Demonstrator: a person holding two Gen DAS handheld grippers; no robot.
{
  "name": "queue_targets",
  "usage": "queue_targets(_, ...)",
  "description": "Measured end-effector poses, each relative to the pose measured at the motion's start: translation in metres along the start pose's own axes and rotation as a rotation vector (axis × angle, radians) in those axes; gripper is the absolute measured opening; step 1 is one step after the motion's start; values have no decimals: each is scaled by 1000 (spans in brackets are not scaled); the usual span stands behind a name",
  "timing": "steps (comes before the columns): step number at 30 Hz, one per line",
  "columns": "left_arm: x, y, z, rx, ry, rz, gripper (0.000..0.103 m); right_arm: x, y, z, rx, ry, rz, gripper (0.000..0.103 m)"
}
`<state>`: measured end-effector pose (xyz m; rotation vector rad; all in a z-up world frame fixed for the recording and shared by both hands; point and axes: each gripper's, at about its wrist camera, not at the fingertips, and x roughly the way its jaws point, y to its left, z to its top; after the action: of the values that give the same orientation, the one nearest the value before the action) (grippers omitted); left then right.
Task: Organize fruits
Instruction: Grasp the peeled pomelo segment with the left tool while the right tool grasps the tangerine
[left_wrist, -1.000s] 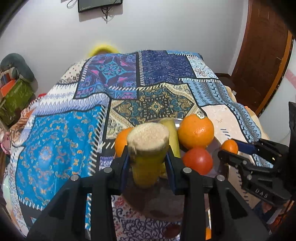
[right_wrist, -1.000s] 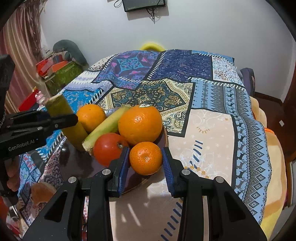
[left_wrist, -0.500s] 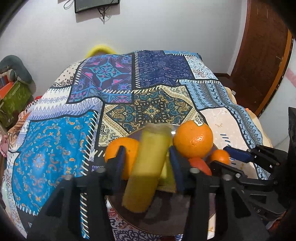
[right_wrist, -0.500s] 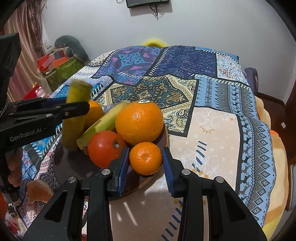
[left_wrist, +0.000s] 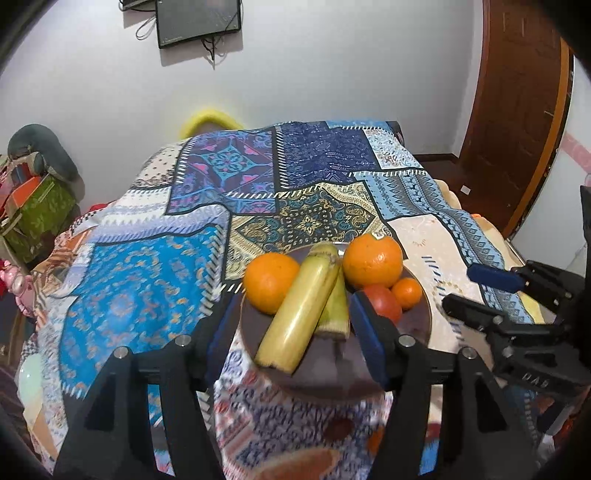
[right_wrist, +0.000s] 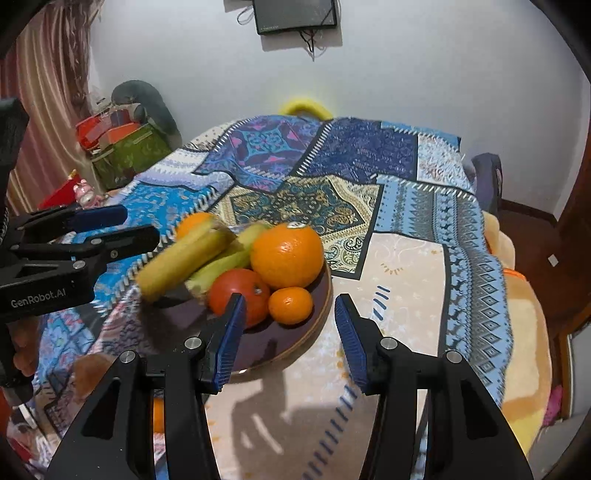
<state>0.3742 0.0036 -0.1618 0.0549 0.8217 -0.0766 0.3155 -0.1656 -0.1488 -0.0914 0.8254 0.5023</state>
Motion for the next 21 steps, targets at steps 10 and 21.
queue_targets(10, -51, 34, -43, -72, 32, 2, 71, -47, 32, -15, -12, -19, 14, 46)
queue_targets(21, -46, 37, -107, -33, 163, -41, 82, -53, 63, -44, -6, 37, 27, 46)
